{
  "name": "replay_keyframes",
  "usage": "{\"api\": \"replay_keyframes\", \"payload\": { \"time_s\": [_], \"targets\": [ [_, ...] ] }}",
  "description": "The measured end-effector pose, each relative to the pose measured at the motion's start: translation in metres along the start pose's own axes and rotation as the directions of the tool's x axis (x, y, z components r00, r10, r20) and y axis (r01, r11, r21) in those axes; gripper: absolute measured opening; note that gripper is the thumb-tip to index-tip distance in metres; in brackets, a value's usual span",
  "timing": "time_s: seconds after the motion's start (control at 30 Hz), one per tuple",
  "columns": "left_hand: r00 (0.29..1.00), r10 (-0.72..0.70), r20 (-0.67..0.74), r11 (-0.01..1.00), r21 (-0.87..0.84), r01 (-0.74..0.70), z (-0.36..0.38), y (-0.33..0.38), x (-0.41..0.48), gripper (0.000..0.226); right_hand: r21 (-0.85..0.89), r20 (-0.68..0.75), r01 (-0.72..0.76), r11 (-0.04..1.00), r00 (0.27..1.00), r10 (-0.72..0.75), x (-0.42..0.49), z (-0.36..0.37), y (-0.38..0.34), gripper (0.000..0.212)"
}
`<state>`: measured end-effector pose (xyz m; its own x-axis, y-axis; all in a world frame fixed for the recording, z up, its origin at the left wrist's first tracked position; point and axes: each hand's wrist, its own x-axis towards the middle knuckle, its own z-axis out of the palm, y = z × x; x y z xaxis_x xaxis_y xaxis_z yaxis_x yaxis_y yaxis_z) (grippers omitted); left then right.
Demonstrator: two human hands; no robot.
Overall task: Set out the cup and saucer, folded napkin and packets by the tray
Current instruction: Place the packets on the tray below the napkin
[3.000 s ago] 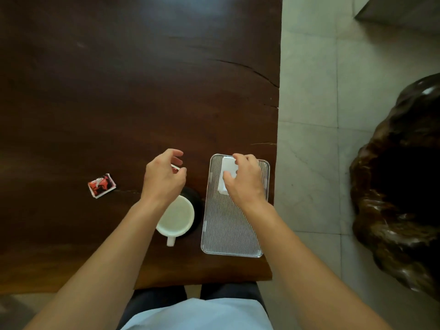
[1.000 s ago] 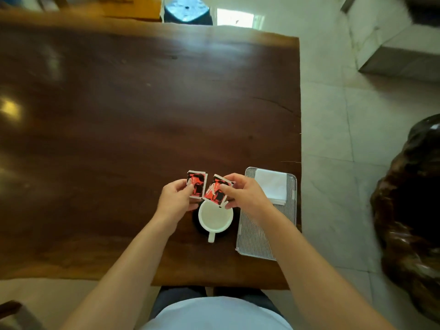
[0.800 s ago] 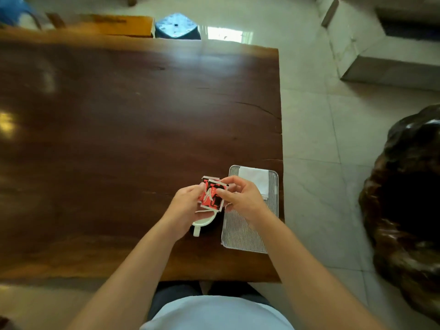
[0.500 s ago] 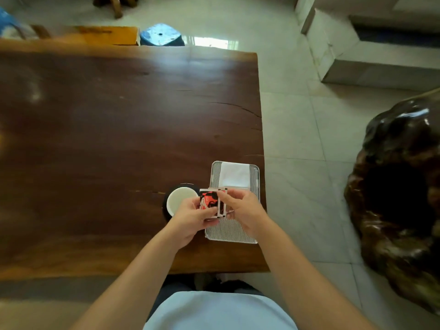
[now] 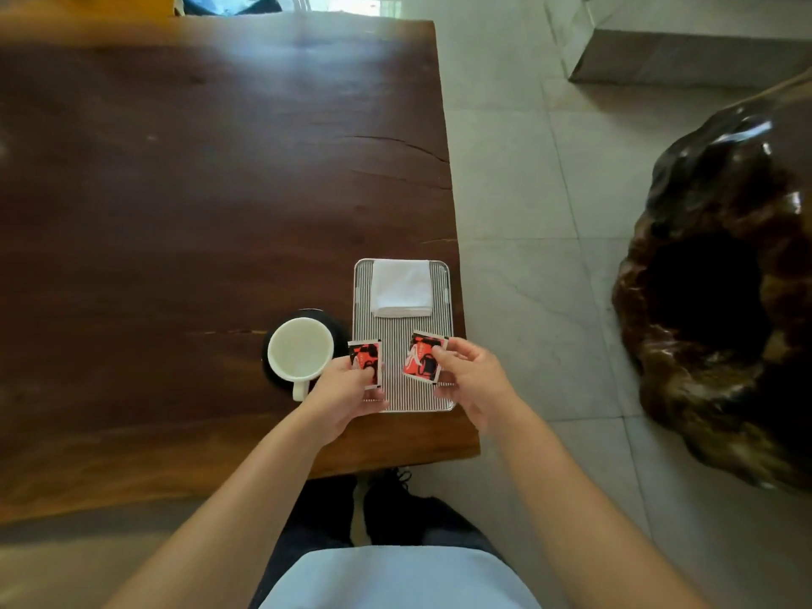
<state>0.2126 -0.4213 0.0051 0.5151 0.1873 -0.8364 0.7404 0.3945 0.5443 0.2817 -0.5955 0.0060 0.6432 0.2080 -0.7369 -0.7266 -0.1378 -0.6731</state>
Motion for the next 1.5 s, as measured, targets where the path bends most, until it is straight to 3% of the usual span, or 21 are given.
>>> {"api": "replay_keyframes", "payload": {
  "time_s": [0.17, 0.37, 0.53, 0.67, 0.83, 1.0, 1.17, 1.27, 1.37, 1.5],
  "targets": [
    [0.996, 0.064, -0.067, 0.991, 0.125, -0.056, 0.006, -0.015, 0.037, 0.011, 0.016, -0.064, -0.062, 0.998, 0.996, 0.063, 0.02, -0.018, 0.009, 0.014],
    [0.98, 0.072, -0.185, 0.979, 0.201, -0.034, 0.018, -0.028, 0.074, 0.008, -0.103, -0.16, -0.115, 0.988, 0.982, 0.098, 0.049, -0.018, 0.018, 0.019],
    [0.967, 0.123, -0.223, 0.941, 0.336, -0.042, 0.025, -0.033, 0.089, 0.013, -0.317, -0.241, -0.083, 0.945, 0.971, 0.004, 0.076, -0.013, 0.03, 0.019],
    [0.945, 0.251, -0.208, 0.816, 0.571, -0.091, 0.025, -0.034, 0.097, 0.007, -0.559, -0.296, -0.037, 0.828, 0.942, -0.158, 0.094, -0.015, 0.039, 0.008],
    [0.933, 0.316, -0.174, 0.696, 0.71, -0.104, 0.025, -0.032, 0.101, 0.016, -0.664, -0.262, -0.02, 0.748, 0.942, -0.207, 0.102, -0.012, 0.045, 0.009],
    [0.906, 0.397, -0.145, 0.486, 0.871, -0.073, 0.022, -0.027, 0.094, 0.031, -0.838, -0.153, 0.068, 0.541, 0.923, -0.354, 0.095, -0.017, 0.045, 0.012],
    [0.859, 0.51, 0.046, 0.3, 0.926, -0.228, 0.024, -0.02, 0.087, 0.027, -0.864, 0.01, 0.211, 0.457, 0.916, -0.402, 0.091, -0.017, 0.038, 0.03],
    [0.839, 0.523, 0.148, 0.243, 0.918, -0.313, 0.027, -0.021, 0.088, 0.04, -0.882, 0.125, 0.277, 0.381, 0.918, -0.377, 0.091, -0.008, 0.043, 0.042],
    [0.823, 0.544, 0.162, 0.209, 0.924, -0.32, 0.026, -0.025, 0.094, 0.051, -0.923, 0.171, 0.286, 0.258, 0.905, -0.39, 0.093, -0.004, 0.051, 0.053],
    [0.804, 0.574, 0.153, 0.215, 0.92, -0.328, 0.027, -0.029, 0.098, 0.049, -0.941, 0.184, 0.286, 0.183, 0.883, -0.431, 0.099, -0.004, 0.054, 0.051]
  ]
}}
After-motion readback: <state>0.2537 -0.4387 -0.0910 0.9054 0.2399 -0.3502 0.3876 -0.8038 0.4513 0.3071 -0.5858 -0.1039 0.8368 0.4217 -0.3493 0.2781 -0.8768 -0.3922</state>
